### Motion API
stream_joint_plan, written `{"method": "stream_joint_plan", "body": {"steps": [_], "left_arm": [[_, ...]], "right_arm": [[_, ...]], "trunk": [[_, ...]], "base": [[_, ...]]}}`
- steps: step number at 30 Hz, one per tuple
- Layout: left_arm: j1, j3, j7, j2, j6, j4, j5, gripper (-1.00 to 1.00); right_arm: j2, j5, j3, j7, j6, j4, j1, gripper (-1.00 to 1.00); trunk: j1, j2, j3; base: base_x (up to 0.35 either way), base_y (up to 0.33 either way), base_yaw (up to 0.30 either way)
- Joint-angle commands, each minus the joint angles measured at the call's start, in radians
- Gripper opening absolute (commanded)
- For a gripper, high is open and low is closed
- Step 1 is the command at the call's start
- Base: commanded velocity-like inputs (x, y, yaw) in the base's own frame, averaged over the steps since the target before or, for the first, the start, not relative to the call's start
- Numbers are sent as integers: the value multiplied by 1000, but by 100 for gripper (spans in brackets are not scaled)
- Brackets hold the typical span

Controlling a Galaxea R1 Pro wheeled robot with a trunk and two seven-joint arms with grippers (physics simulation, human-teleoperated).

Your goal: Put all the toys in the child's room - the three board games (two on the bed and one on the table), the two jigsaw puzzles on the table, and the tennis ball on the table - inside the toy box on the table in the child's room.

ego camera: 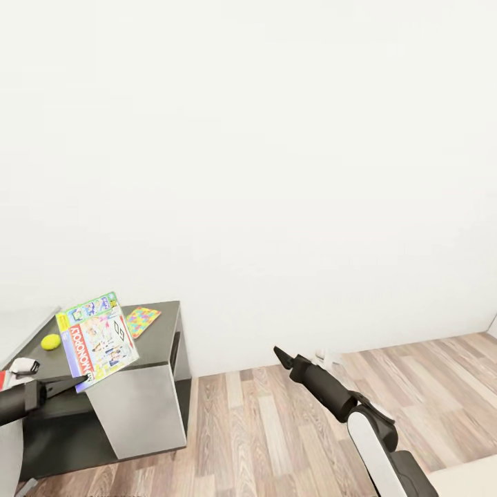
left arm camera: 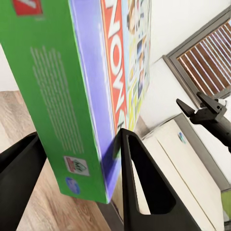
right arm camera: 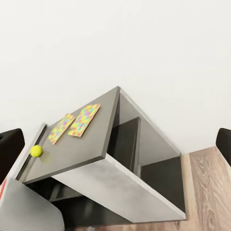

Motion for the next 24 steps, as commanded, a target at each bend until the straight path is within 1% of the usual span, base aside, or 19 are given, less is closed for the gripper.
{"method": "stream_joint_plan", "body": {"steps": [1,6,16,24], "left_arm": [[-1,-1,-5,0,10,0,-1,-100],[-1,-1,-5,0,10,0,-1,-100],[-1,-1,-5,0,9,0,-1,-100],[-1,-1,-5,-1,10,1,-1,-100]], "right_arm": [[-1,-5,3,0,4,-1,-1,100],[-1,-5,14,0,3,-1,-1,100],[-1,-5,17,0,4,0,-1,100],[-1,-5,17,1,4,0,-1,100]], "trunk": [[1,-2,-2],[1,-2,-2],[1,-2,-2],[1,-2,-2]], "base": [[57,0,242],[25,0,264],[12,0,280],[139,0,281]]}}
